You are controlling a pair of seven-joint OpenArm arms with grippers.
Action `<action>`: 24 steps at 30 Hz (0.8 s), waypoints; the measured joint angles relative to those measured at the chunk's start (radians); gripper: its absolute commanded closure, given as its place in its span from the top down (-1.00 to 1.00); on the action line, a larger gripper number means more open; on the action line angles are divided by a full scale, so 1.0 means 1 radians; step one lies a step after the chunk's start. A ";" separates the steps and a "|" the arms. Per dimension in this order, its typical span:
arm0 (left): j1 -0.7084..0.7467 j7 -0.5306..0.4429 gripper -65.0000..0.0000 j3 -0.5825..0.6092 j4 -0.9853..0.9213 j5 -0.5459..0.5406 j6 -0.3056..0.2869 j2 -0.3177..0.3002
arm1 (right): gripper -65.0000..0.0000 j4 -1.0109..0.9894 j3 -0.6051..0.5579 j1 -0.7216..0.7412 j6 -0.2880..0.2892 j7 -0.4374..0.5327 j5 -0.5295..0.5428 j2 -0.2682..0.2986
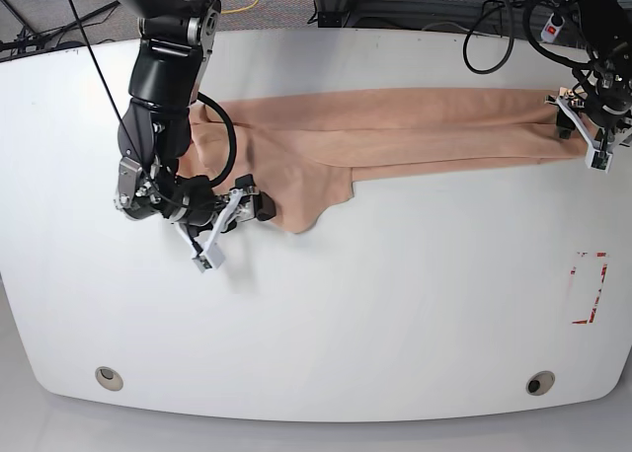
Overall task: Fold the T-shirt properly
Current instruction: 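Lower the folded edge onto the shirt and open the right gripper, then grasp the loose hanging flap with the right gripper and tuck it in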
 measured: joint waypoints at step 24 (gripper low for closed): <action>0.000 -0.001 0.15 0.005 -0.002 -0.003 0.000 -0.018 | -0.30 -0.145 -0.137 0.014 -0.099 0.191 0.032 -0.019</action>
